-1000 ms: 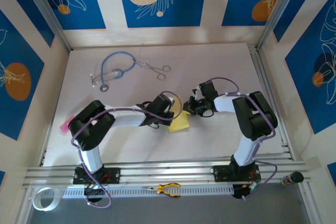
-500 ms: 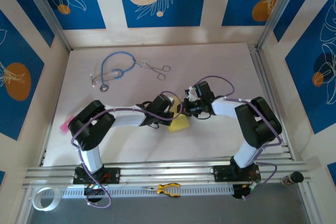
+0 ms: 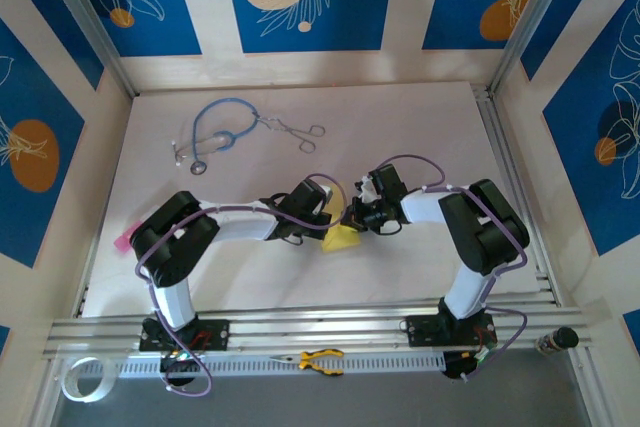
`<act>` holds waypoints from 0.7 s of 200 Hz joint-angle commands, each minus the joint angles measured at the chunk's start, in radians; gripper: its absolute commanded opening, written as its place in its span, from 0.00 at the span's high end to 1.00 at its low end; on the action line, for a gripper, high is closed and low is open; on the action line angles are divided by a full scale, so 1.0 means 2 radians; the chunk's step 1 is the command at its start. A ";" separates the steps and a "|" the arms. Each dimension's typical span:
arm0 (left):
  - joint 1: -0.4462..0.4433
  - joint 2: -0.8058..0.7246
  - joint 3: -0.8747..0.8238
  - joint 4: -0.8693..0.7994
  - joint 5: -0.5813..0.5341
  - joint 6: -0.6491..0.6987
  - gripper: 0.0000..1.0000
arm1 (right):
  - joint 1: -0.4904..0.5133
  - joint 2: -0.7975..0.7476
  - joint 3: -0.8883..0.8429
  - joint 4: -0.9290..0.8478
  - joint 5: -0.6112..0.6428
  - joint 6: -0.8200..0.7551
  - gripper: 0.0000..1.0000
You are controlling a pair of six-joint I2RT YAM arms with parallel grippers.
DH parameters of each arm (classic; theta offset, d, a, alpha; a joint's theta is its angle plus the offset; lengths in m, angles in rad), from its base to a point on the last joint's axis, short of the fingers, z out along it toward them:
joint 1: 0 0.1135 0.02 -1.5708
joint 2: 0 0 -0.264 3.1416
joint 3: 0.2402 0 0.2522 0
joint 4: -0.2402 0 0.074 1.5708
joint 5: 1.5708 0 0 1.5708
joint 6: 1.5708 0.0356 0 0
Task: Fold a paper plane with a square sheet of paper (pick it up from the middle)
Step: Fold the triangle a second time at the center of the table.
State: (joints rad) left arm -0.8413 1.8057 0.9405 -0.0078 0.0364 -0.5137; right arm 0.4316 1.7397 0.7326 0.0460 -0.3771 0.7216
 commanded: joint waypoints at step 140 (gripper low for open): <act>0.010 -0.082 0.017 -0.051 0.103 -0.107 0.92 | -0.005 0.026 0.000 -0.039 0.031 0.004 1.00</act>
State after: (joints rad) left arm -0.8322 1.6447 0.9756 -0.1623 0.0986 -0.6380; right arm 0.4252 1.7473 0.7330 0.0483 -0.3893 0.7265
